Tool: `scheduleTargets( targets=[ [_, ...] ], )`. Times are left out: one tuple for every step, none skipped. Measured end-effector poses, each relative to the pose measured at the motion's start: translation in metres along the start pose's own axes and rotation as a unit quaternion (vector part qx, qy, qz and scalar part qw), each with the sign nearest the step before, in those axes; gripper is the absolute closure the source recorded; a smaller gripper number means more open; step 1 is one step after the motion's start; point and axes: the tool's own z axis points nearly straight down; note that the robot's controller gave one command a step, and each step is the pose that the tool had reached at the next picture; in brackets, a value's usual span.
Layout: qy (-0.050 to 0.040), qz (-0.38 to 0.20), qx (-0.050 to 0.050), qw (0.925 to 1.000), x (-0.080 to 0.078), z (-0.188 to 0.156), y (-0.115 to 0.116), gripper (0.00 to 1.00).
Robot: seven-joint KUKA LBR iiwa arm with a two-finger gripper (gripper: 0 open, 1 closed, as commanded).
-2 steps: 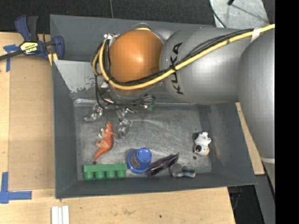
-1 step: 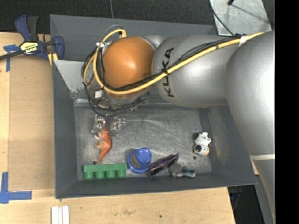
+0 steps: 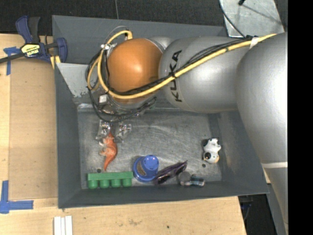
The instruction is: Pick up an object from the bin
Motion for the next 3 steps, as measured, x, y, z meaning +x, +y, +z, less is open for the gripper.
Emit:
scheduleTargets(
  targets=[
    [0.0003,0.007,-0.003,1.0000,-0.012,-0.039,0.008,1.00],
    [-0.0015,-0.002,-0.001,1.0000,-0.013,-0.092,0.011,1.00],
    [-0.0014,-0.004,-0.001,1.0000,0.001,-0.111,0.028,1.00]
  ],
)
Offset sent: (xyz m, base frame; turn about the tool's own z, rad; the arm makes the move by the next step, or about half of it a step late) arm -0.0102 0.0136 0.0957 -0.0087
